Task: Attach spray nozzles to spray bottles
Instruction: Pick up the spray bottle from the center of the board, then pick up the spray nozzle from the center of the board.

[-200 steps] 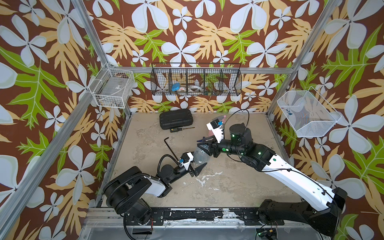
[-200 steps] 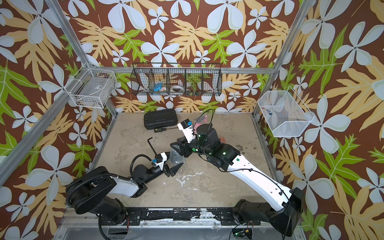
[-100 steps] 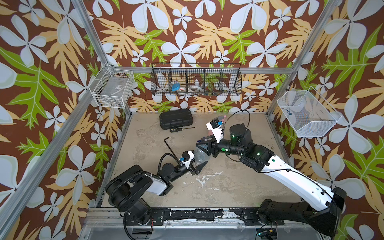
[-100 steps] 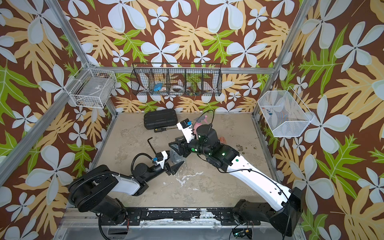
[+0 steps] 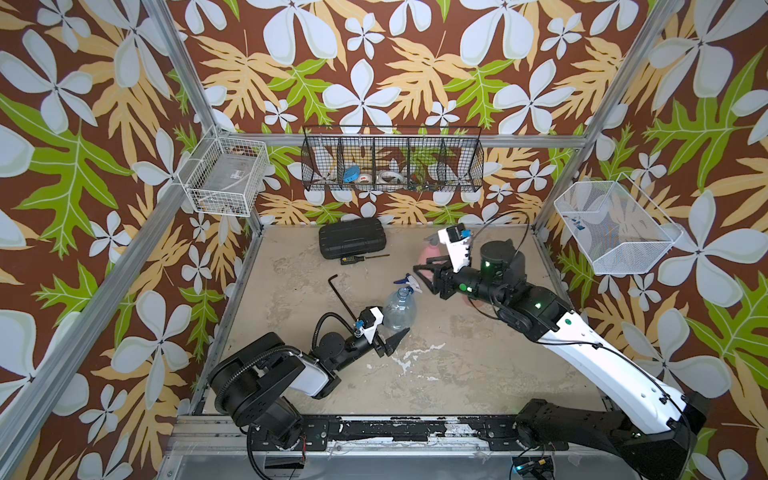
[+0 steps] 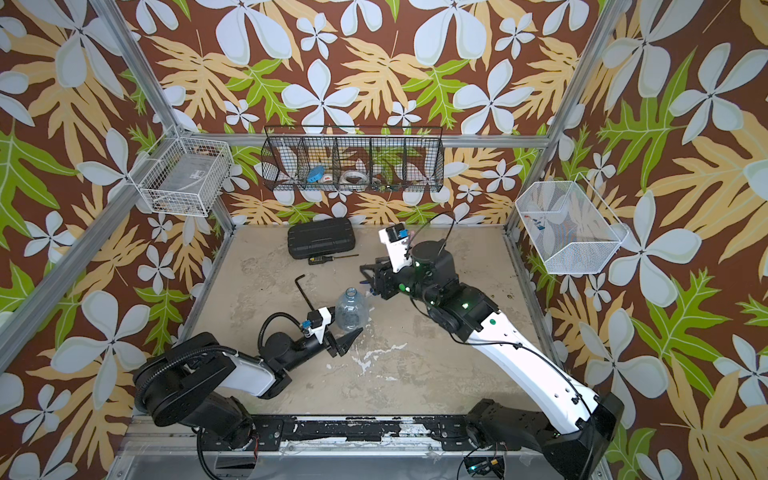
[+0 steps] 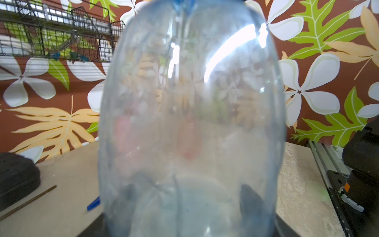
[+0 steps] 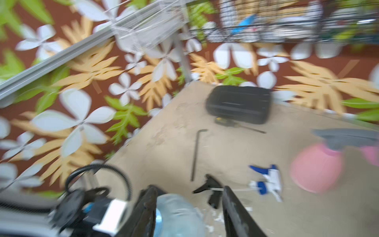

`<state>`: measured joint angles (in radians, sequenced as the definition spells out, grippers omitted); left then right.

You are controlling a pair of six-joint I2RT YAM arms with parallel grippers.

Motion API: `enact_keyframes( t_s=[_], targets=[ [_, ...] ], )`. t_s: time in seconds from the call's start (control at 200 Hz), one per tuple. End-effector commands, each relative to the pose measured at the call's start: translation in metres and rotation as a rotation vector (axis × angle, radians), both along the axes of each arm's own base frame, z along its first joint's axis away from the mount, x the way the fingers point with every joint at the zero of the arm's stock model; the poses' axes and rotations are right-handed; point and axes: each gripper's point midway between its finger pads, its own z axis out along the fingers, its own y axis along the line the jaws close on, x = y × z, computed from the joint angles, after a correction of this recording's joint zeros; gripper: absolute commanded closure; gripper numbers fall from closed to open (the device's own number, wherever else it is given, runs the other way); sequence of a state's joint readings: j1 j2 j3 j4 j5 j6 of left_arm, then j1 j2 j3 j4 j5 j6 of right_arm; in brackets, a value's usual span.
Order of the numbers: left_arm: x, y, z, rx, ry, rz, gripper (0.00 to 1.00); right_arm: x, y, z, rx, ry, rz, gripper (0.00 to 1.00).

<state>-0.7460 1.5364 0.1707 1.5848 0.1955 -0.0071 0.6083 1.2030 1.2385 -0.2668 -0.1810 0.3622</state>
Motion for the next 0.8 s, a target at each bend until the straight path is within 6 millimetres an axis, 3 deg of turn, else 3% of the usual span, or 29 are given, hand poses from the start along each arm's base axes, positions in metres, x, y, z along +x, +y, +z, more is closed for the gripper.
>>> enact_keyframes(
  t_s=[0.0,0.215,0.34,0.545,0.791],
  targets=[
    [-0.005,0.023,0.035,-0.136,-0.093,0.070,0.24,0.028,-0.024,-0.037,-0.039,0.108,-0.143,0.50],
    [-0.017,0.050,0.034,-0.175,-0.078,0.133,0.24,0.069,-0.009,-0.142,-0.064,0.387,-0.282,0.61],
    [-0.019,0.054,0.029,-0.154,-0.066,0.143,0.24,0.090,0.004,-0.196,-0.063,0.567,-0.370,0.60],
    [-0.018,0.060,0.029,-0.147,-0.042,0.172,0.23,0.120,0.021,-0.246,-0.010,0.729,-0.509,0.55],
    [-0.021,0.071,0.025,-0.125,-0.035,0.213,0.22,0.118,0.021,-0.280,0.056,0.812,-0.626,0.53]
  ],
)
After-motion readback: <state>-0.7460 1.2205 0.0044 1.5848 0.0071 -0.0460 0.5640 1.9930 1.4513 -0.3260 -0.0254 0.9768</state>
